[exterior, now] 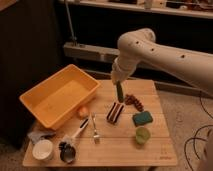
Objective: Place pepper in tray
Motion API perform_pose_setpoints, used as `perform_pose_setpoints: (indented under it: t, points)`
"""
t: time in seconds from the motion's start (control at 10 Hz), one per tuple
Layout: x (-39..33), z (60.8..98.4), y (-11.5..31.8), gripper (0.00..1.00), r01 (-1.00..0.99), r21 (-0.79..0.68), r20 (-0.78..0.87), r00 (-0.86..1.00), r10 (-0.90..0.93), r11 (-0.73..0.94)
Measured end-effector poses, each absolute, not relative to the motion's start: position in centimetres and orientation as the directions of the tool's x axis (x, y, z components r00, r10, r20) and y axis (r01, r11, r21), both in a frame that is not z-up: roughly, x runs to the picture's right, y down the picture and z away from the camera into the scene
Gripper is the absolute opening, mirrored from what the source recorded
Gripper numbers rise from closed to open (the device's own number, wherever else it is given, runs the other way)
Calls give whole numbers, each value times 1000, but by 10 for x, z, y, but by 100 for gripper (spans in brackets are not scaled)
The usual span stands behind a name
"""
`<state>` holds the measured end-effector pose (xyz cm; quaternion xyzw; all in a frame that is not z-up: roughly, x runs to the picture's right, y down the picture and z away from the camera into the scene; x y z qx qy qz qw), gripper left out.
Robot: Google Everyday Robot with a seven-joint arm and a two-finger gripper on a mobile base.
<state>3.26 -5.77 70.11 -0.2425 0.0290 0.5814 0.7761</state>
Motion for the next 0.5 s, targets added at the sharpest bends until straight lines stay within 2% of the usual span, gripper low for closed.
perform_pose_setpoints:
  t: [0.5]
  points:
    - [-74,739,-98,17,-853,-495,-216,306,927,166]
